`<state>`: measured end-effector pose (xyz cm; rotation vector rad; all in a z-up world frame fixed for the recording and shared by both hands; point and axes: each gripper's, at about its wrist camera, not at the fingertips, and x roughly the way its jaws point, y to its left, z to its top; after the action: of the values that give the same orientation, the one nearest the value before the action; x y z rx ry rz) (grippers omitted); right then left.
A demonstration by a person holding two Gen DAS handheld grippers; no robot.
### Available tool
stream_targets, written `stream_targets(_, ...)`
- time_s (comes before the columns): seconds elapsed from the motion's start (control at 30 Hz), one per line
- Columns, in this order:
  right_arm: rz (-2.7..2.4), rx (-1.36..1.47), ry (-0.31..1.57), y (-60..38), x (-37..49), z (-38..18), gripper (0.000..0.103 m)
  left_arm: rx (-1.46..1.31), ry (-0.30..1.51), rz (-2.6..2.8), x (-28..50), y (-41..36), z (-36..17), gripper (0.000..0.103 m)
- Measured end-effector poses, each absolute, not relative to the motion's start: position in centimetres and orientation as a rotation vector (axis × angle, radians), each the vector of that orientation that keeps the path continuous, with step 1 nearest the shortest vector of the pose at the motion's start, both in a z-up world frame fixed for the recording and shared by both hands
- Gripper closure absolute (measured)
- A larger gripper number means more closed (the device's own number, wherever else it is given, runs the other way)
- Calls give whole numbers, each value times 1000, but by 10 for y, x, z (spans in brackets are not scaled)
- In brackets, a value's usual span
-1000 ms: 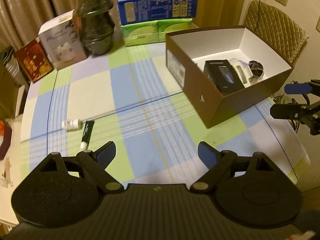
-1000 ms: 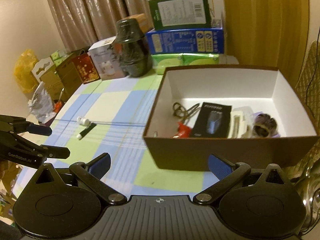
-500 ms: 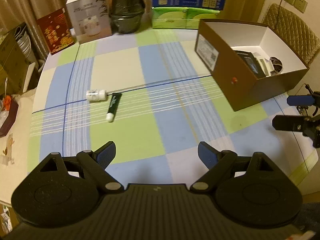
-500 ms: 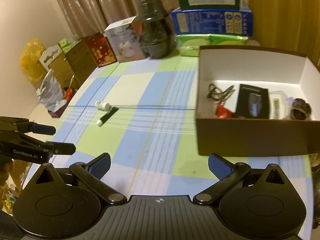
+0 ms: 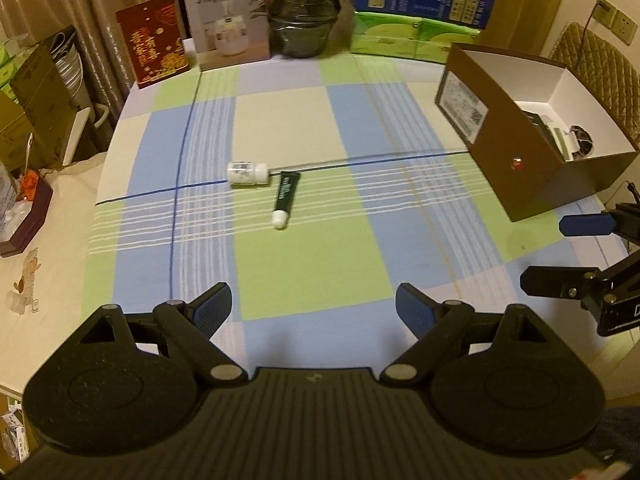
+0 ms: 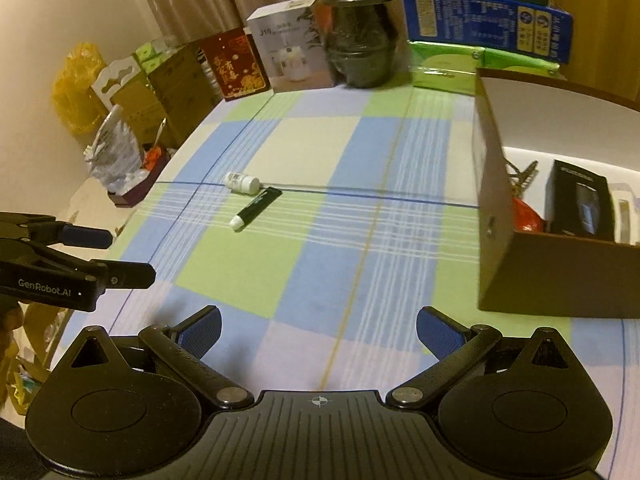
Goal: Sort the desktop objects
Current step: 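Move the right tool to the green lip gel tube and grasp it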
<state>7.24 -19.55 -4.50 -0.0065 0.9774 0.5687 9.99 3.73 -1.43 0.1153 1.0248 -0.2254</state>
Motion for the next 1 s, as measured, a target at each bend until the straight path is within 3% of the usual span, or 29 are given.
stream_targets(1.0,494,-67,979,-69,141,-97,2,121,1039,-158,170,123,-60,17)
